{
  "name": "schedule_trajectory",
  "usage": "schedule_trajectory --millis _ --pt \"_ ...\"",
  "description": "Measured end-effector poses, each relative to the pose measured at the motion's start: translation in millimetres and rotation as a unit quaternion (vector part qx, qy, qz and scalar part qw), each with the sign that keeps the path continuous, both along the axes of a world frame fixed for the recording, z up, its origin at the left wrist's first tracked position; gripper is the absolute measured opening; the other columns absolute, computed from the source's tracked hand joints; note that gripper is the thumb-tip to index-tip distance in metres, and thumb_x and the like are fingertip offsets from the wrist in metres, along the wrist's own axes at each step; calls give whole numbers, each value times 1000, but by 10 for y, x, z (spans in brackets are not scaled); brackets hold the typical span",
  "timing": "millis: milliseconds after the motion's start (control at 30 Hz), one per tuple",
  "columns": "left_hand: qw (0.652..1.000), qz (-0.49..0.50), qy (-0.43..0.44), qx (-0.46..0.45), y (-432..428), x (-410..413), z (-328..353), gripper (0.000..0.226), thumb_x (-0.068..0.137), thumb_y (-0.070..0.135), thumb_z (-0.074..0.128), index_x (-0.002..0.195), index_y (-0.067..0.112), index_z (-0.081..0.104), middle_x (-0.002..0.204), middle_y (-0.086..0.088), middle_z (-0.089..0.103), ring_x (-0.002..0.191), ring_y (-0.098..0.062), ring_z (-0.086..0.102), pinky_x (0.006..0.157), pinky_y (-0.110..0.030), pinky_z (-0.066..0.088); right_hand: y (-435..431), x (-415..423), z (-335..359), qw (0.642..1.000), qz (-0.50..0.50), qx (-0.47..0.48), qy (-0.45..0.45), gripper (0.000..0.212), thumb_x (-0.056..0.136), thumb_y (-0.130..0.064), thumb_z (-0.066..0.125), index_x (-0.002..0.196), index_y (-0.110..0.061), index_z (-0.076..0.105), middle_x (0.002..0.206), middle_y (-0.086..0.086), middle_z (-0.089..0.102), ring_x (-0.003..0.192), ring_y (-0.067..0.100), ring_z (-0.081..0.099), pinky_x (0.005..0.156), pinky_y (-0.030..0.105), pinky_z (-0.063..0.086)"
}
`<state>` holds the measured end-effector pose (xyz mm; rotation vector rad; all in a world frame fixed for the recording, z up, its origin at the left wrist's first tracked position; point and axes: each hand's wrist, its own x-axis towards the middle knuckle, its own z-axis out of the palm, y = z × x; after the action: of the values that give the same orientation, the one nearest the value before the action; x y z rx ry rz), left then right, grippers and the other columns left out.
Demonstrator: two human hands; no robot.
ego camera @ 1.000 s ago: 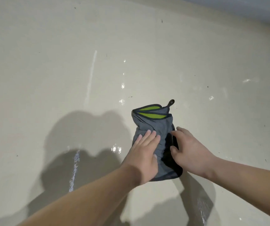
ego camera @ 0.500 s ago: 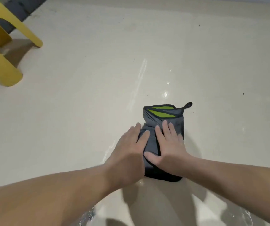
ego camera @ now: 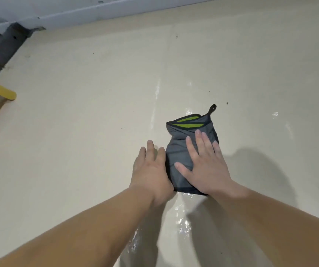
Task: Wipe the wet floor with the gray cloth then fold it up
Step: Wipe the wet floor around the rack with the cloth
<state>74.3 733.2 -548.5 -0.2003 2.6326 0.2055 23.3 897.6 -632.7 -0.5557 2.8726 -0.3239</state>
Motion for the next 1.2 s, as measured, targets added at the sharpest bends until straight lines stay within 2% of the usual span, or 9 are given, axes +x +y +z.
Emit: schedule_trajectory --millis 67,167,333,500,667,800,900,1100,1200 --pt "1000 -15 10 16 290 24 -97 102 66 39 38 159 16 4 169 -15 -8 156 -33 -18 127 -44 4 351 -110 16 999 -43 12 -1 96 89 -85 14 163 -25 -4 169 7 -20 156 22 -19 126 47 -4" --pt "997 -52 40 49 610 46 -197 94 78 31 47 159 18 3 169 -14 -13 156 -34 -18 127 -45 3 797 -89 57 996 -90 25 -13 102 83 -92 10 163 -31 -6 169 7 -22 155 22 -22 126 49 -4" --pt "986 -60 59 143 948 91 -221 82 89 18 43 162 19 7 170 -12 -14 157 -34 -14 127 -44 -1 1013 357 110 993 -92 19 -74 90 78 -94 13 154 -54 -16 161 8 -41 145 24 -43 124 53 -12" --pt "967 -175 88 162 1165 -54 -224 83 80 22 38 161 13 20 170 -17 2 157 -34 -3 127 -40 0 1154 1070 -7 996 -75 -49 -5 90 81 -86 44 158 -44 26 170 17 -4 157 33 -7 123 60 11" --pt "928 -268 117 230 1675 -204 -265 78 74 27 24 142 2 52 155 -25 40 142 -43 36 118 -29 11 1805 1278 56 998 -57 -15 -29 92 80 -90 40 158 -52 9 170 5 -17 156 21 -20 126 50 0" --pt "925 -304 62 219 2093 -92 -281 79 80 18 36 159 13 29 170 -17 9 157 -34 5 128 -38 1 2599 1019 182 973 -195 21 -123 100 71 -97 33 155 -58 -4 163 -1 -38 148 14 -38 125 49 -10" --pt "917 -311 78 238 2379 -44 -272 77 89 9 47 161 17 21 171 -15 -3 158 -30 -3 127 -39 -1 2936 918 223 936 -311 49 -158 102 70 -100 25 153 -56 -16 160 2 -43 146 18 -41 124 49 -15" --pt "902 -350 49 248 2761 -24 -114 78 86 24 42 161 17 22 171 -13 4 157 -29 0 127 -37 1 2581 1332 90 929 -353 43 -103 92 84 -86 23 158 -45 -15 159 13 -42 146 28 -41 123 53 -13" --pt "899 -343 62 265 2848 60 -170 76 78 23 33 153 13 40 164 -15 27 150 -30 22 122 -31 14 2466 1724 76 956 -286 43 -55 94 85 -87 25 161 -40 -5 164 16 -30 150 30 -33 123 55 -8"
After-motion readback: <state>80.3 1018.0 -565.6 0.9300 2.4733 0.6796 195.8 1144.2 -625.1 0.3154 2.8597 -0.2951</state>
